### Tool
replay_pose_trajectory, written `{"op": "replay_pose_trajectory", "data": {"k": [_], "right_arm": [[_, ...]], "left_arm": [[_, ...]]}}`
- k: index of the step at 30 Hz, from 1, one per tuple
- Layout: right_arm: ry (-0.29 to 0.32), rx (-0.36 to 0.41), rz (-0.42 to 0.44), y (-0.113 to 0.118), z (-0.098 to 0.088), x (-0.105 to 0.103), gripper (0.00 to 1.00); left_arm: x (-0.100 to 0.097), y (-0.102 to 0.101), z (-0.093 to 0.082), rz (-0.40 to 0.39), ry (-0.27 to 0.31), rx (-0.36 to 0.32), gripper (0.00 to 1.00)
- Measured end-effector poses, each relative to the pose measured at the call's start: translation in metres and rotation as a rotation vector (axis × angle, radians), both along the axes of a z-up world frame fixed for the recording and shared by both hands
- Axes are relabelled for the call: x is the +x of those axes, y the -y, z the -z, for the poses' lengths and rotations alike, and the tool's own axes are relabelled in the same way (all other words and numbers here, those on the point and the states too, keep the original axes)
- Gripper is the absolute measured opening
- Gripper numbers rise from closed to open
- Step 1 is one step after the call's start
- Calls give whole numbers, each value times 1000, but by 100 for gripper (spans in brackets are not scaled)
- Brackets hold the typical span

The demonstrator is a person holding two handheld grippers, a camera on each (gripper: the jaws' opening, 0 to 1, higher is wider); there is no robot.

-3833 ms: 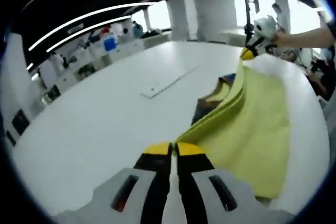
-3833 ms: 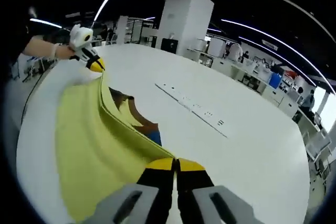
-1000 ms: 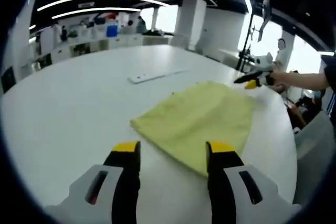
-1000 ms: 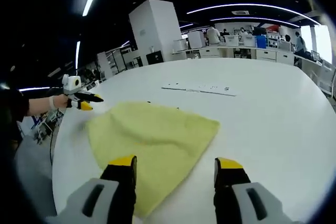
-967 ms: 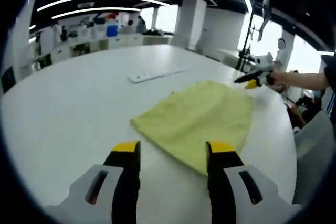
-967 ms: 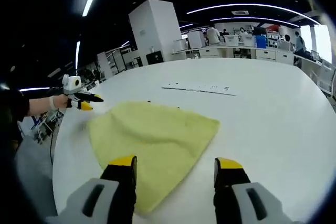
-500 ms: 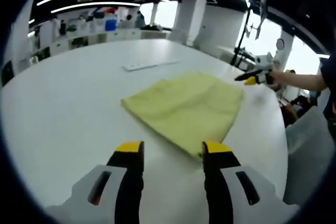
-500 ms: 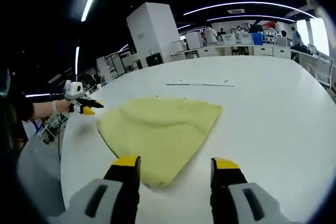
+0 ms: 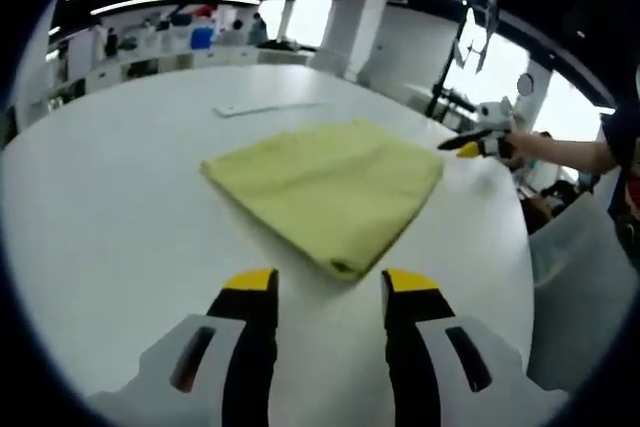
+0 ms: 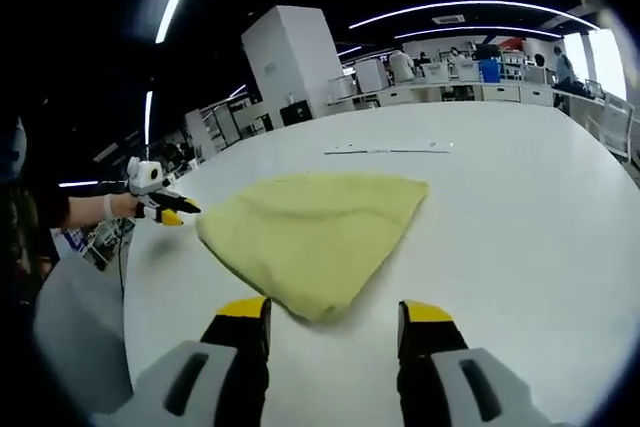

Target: Fold the garment on the visible template until the final outline fits inside the template.

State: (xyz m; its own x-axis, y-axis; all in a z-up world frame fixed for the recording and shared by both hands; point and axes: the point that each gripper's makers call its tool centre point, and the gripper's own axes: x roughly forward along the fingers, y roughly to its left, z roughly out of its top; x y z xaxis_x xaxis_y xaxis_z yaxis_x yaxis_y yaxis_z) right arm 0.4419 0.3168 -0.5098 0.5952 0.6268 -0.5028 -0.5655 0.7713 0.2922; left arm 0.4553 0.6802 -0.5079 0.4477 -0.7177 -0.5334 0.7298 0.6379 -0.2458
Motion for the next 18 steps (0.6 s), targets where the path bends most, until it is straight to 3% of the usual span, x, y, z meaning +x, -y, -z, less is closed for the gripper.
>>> {"op": "replay_pose_trajectory", "data": {"k": [4,9,14,18], "right_arm": [[-4,-3,-10,0,3,-4,45],[4,-36,-33,2,9,-5,28],[6,-48,-34,-4,14,-6,24],[21,-82,-66,-6,21,-8,15]], "left_arm": [[-2,3,1,-9,-5,-10,34],[1,3,6,-34,-5,-24,31],[0,6,11,-36,-15,-27,29],[-1,9,11,-37,-18,-30,27]]}}
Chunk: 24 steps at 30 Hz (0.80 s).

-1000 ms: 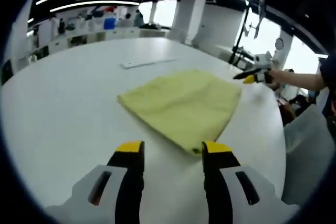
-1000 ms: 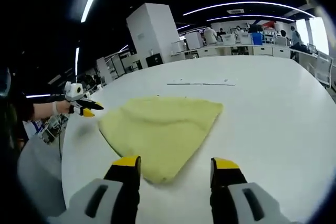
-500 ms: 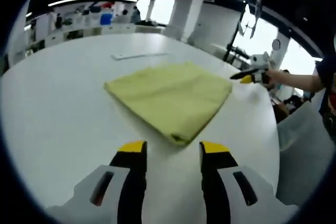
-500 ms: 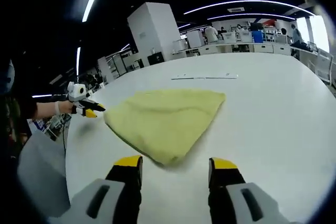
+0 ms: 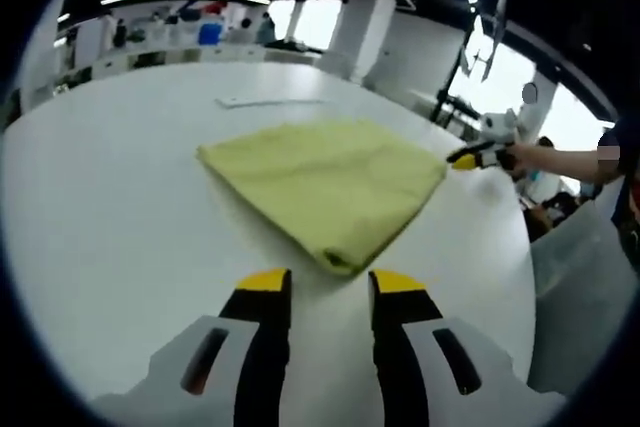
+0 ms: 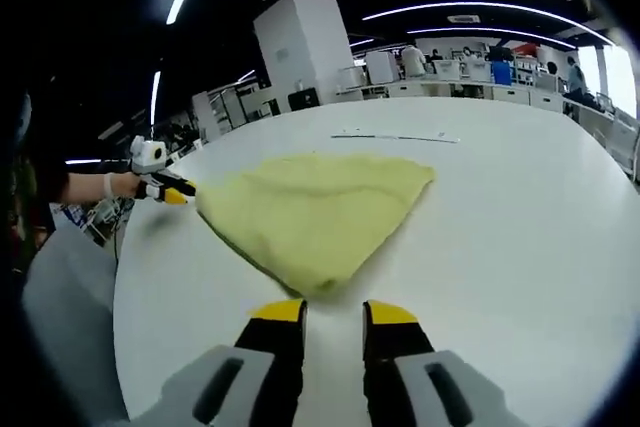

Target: Fold the garment on the visible template until the final outline fits inside the template.

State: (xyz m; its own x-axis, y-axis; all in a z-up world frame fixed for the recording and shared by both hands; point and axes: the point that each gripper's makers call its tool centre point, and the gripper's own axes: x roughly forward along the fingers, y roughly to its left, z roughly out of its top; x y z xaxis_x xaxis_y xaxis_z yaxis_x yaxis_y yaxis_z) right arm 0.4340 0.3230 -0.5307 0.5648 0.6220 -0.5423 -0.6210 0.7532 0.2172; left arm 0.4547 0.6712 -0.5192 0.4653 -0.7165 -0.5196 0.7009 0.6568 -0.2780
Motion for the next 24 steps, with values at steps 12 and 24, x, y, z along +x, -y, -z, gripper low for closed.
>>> {"op": "replay_pose_trajectory", "data": {"k": [12,24], "right_arm": [[44,5,-31,-9,2,13,8],[35,23,-33,-11,2,13,0]], "left_arm": [[0,7,6,4,3,0,22],[3,17,4,-6,3,-25,12]]}}
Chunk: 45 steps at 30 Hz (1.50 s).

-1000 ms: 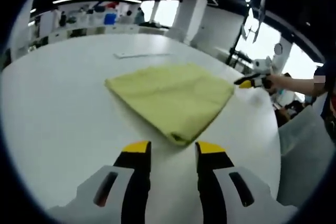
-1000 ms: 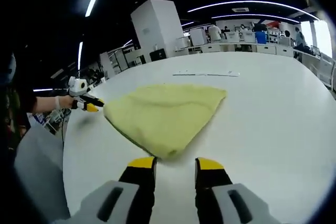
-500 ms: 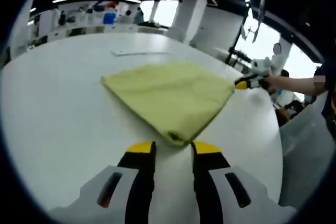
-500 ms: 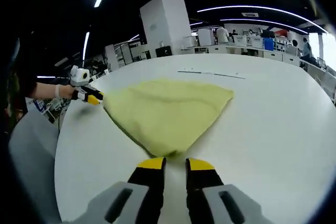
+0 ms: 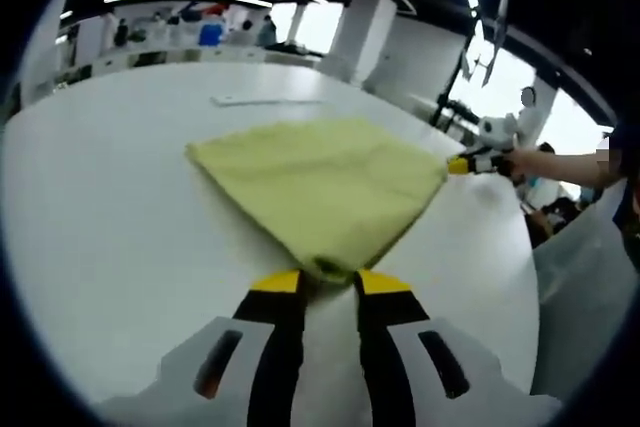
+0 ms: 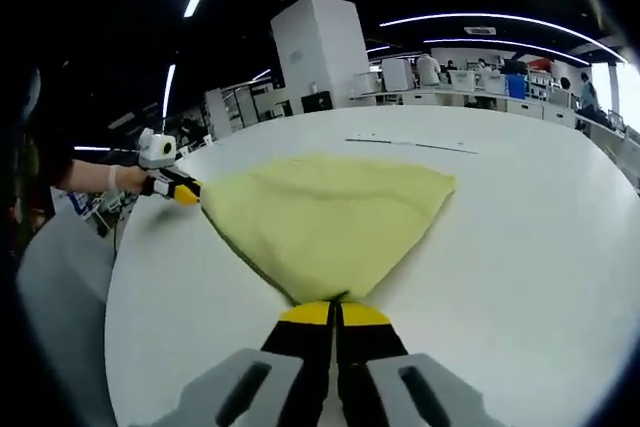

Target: Fold the garment on the visible template until the final outline fits inside the template.

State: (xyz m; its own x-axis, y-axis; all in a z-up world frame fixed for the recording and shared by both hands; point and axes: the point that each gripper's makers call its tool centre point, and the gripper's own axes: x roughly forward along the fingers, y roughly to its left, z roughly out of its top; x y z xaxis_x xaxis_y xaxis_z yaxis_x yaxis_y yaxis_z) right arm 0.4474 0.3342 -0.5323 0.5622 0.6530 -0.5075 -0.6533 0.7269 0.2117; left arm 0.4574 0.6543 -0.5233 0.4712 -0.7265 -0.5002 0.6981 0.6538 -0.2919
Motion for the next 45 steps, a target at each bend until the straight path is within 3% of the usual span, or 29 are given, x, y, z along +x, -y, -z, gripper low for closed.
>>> {"op": "replay_pose_trajectory", "data": {"k": [4,18,36,45], "right_arm": [[1,3,0,0,-2,-1,0],[-17,-4,-34,6,-15,-9,0],[-54,-8,-95,6,-17,-28,0],[-68,9,-100,1,-16,-43,0]], "left_arm": [[-1,-1,2,8,-5,8,0],[-2,-19,-9,68,13,47,0],[-14,-27,-1,115,7,79,0],[-24,-32,4,97,-14,63,0]]}}
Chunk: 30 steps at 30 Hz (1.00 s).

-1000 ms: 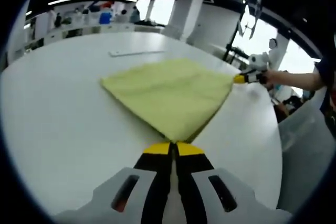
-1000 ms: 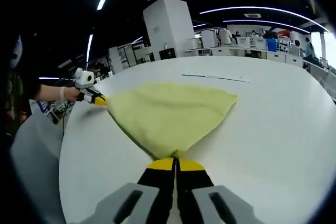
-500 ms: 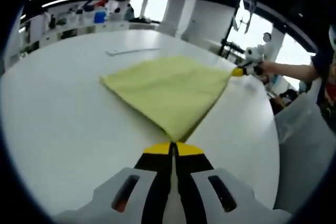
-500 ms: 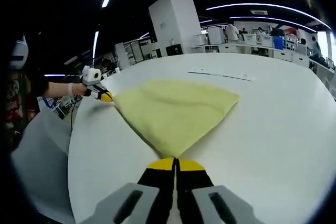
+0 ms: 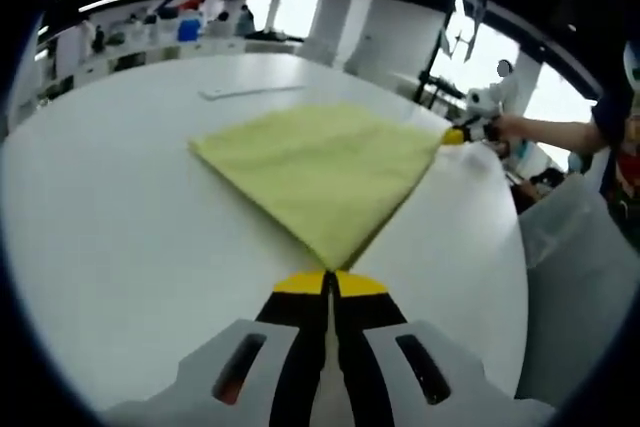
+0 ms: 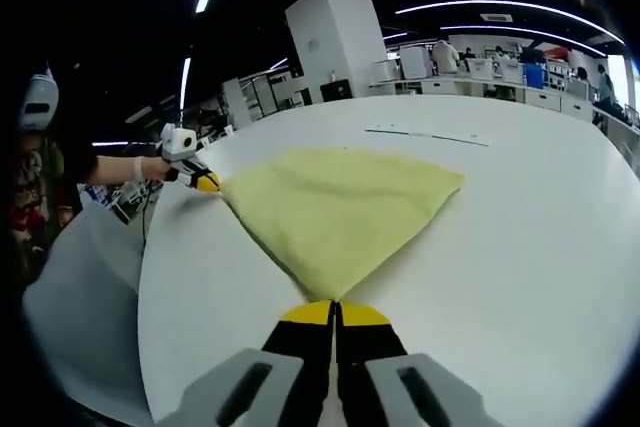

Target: Fold the garment on the visible template until the final outline fits inside the template.

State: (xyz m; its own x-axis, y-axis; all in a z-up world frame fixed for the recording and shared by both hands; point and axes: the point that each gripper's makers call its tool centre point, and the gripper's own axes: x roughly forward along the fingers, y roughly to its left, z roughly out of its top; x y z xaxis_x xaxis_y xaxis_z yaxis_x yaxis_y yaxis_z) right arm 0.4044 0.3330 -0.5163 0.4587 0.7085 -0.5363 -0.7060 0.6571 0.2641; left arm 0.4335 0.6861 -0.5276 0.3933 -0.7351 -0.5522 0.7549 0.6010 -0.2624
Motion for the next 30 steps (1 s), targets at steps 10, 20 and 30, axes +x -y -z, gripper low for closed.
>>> {"op": "replay_pose_trajectory", "data": {"k": [10,20,30], "right_arm": [[-21,21,-16,0,-1,-26,0],[-54,36,-24,1,4,-60,0],[-79,47,-11,-5,11,-78,0]], "left_arm": [[-33,-1,-1,-2,-32,-19,0],[-68,0,0,-9,-71,-41,0],[-80,-3,4,-15,-98,-55,0]]}}
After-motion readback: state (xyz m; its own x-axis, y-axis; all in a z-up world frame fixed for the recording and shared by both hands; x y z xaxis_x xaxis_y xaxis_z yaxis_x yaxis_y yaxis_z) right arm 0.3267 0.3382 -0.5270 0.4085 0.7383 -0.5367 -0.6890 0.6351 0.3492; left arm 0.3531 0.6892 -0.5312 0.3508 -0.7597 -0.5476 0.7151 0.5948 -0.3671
